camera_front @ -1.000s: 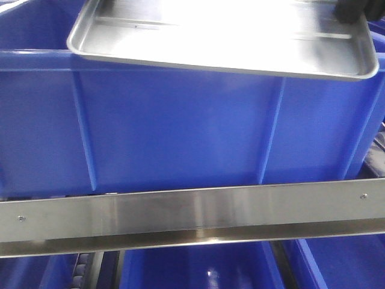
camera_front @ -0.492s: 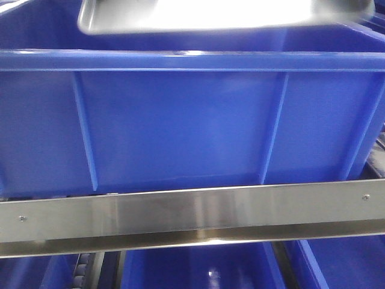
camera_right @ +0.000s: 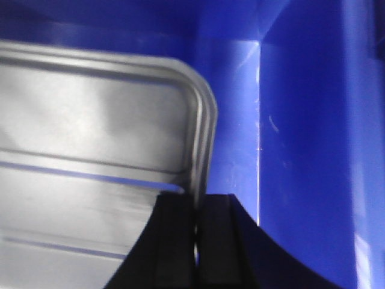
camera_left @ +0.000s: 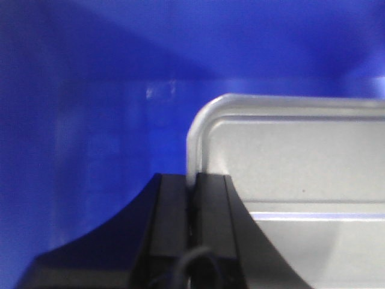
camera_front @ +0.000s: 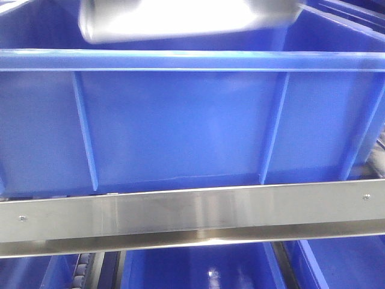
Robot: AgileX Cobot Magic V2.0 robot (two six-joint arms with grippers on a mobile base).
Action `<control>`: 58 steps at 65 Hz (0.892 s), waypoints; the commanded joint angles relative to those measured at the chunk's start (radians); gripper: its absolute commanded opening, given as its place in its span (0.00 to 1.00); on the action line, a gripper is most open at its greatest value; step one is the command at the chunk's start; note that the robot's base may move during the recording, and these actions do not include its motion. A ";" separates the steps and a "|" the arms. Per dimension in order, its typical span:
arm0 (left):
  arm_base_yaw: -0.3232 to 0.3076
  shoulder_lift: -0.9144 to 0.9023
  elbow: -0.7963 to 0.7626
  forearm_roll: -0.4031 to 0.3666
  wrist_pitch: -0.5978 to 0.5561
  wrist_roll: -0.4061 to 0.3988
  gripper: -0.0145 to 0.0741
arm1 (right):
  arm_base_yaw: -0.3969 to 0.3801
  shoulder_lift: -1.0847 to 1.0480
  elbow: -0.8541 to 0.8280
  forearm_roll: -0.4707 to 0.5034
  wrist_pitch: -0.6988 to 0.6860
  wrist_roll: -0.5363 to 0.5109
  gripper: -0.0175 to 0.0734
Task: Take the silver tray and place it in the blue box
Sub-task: 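Lower the held tray down into the large blue bin, then open both grippers and raise them out of the bin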
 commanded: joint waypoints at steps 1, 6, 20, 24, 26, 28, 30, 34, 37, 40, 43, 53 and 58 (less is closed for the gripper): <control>0.015 0.008 -0.031 0.039 -0.081 0.009 0.05 | -0.025 0.017 -0.040 -0.041 -0.070 -0.020 0.26; 0.020 0.047 -0.031 0.043 -0.087 0.009 0.05 | -0.033 0.063 -0.040 -0.042 -0.079 -0.020 0.26; 0.040 0.124 -0.031 0.026 -0.087 0.009 0.05 | -0.037 0.159 -0.040 -0.042 -0.097 -0.021 0.26; 0.051 0.132 -0.031 0.007 -0.087 0.009 0.06 | -0.037 0.168 -0.040 -0.042 -0.096 -0.021 0.26; 0.056 0.136 -0.031 0.002 -0.087 0.009 0.07 | -0.037 0.169 -0.040 -0.042 -0.096 -0.022 0.26; 0.060 0.136 -0.031 -0.003 -0.087 0.009 0.10 | -0.037 0.169 -0.040 -0.042 -0.097 -0.022 0.27; 0.063 0.136 -0.031 -0.011 -0.090 0.009 0.14 | -0.037 0.168 -0.040 -0.042 -0.099 -0.022 0.29; 0.070 0.136 -0.031 -0.019 -0.107 0.009 0.23 | -0.037 0.167 -0.044 -0.042 -0.100 -0.022 0.37; 0.070 0.136 -0.036 -0.021 -0.116 0.009 0.35 | -0.037 0.167 -0.056 -0.042 -0.095 -0.022 0.48; 0.070 0.136 -0.041 -0.021 -0.111 0.009 0.43 | -0.037 0.167 -0.065 -0.042 -0.091 -0.022 0.57; 0.070 0.136 -0.049 -0.021 -0.109 0.009 0.52 | -0.037 0.166 -0.075 -0.042 -0.082 -0.022 0.66; 0.068 0.136 -0.105 -0.047 -0.051 0.029 0.70 | -0.037 0.165 -0.129 -0.042 -0.009 -0.022 0.86; 0.068 0.129 -0.143 -0.079 -0.006 0.086 0.70 | -0.037 0.160 -0.158 -0.042 0.037 -0.023 0.85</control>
